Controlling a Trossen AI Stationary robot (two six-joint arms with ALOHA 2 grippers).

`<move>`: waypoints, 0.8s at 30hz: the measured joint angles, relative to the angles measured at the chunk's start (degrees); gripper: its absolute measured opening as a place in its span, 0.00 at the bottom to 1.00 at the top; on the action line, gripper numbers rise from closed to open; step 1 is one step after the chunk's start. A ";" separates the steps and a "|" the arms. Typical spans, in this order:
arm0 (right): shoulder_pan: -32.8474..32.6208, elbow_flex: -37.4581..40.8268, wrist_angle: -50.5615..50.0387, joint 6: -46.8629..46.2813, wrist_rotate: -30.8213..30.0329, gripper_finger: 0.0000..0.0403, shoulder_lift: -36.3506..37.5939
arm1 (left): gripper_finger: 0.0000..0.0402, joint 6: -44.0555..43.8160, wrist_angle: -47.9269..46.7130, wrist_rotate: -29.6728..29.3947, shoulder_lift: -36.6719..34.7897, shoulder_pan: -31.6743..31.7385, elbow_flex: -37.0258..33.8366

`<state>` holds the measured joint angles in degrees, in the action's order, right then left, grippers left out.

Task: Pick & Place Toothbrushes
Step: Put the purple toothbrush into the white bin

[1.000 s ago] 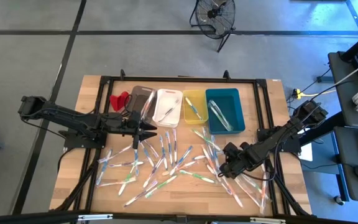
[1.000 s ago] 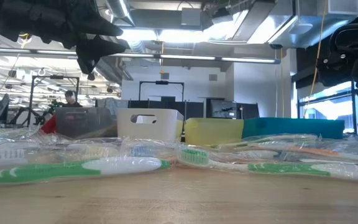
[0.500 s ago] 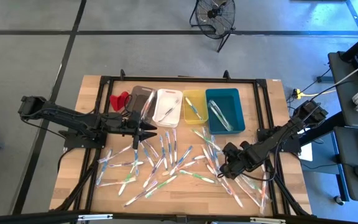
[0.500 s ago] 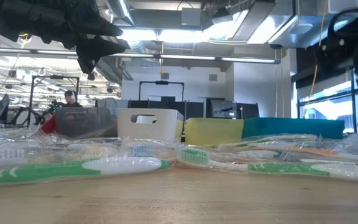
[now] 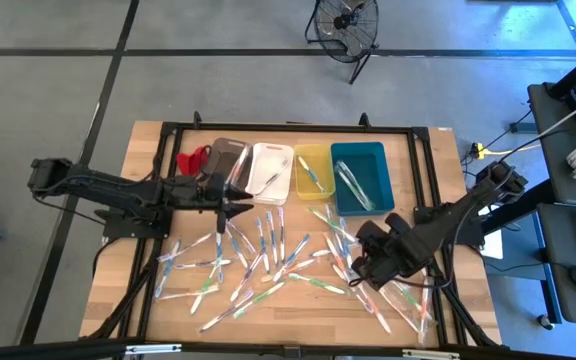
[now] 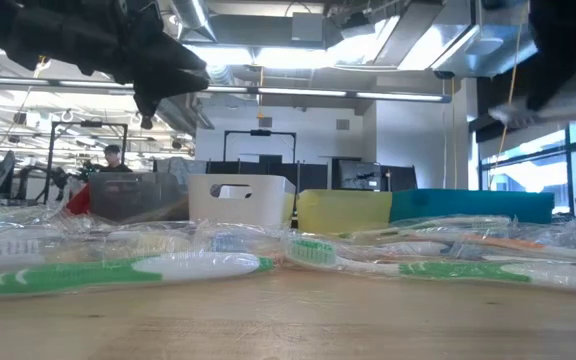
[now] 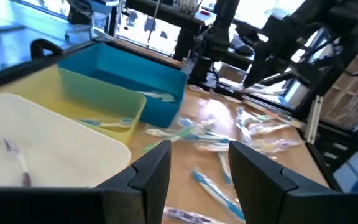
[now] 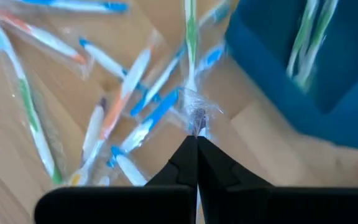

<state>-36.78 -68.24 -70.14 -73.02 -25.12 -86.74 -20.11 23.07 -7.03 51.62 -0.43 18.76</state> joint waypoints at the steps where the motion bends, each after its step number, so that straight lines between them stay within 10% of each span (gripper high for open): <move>1: 0.01 -1.04 -1.05 0.46 -0.81 0.00 0.00 | 0.39 0.56 0.32 0.00 0.00 0.36 0.00; 24: 15.72 -13.82 -12.24 21.95 -9.75 0.00 0.00 | 0.39 10.36 2.49 0.00 0.00 1.33 0.00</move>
<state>-21.07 -82.06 -82.37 -51.07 -34.87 -86.74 -9.75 25.56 -7.03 51.62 0.91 18.76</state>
